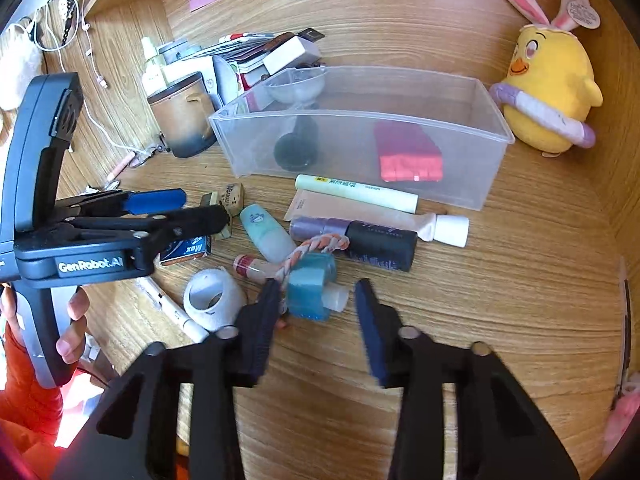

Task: Organize objects
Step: 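Move the right tool to the blue tape roll and grasp it, then grasp the small black clip with the left tool while the right tool carries the tape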

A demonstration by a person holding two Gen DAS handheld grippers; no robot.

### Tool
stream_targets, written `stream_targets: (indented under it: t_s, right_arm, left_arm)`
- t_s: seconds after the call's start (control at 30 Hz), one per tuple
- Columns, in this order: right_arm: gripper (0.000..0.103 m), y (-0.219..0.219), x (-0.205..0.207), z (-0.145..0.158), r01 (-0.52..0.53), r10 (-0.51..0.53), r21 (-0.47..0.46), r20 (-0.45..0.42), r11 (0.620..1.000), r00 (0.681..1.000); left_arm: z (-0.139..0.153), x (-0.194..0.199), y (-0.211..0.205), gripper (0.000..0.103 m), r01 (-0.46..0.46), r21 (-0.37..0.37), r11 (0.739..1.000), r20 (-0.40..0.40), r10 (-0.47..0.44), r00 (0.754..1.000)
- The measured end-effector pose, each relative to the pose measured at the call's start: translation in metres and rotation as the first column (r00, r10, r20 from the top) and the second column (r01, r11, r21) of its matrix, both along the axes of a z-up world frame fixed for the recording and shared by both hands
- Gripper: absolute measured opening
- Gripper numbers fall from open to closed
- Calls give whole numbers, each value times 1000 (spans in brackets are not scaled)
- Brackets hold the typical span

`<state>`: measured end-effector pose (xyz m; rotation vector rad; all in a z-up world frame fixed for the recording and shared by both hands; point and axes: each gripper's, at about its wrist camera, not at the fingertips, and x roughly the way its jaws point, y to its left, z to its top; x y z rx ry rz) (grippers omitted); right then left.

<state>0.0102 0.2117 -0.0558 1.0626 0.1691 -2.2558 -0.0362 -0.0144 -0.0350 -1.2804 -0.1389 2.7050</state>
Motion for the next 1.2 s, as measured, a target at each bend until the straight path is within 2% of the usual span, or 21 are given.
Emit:
stream_targets:
  t_s: [0.13,0.37,0.47,0.63,0.83,0.97,1.2]
  right_arm:
    - [18,0,-3,1,9,-9,-3,-11,1000,1000]
    - [17,12,-7,3,37,-37,-7,-22,999,999]
    - [17,21,-10,4,66,-66,-5,-21,998,998]
    - [17,41,-17,6,126,-126,-15,-10,992,992]
    - [17,59,-24,14,182,-183,-42,-22,982,983]
    - [17,65,-26,22,193,-196,-57,-47,979,979]
    - [17,68,-32,38,193,-202,-105,-81,975,976]
  left_arm:
    - [-4,-7,3,61,6,-4,1000,8,-6,1000]
    - [-6,-15,2,38,-6,20,1000,2,6,1000]
    - [-6,-15,1,32,-9,23,1000,-2,9,1000]
    - [-6,-14,4,18,-7,5,1000,-4,7,1000]
    - [-5,-8,6,16,-12,-28,1000,-13,12,1000]
    - [-1,-6,3,16,-26,-17,1000,-16,26,1000]
    - [23,-3,2,16,-39,-10,999,-86,38,996]
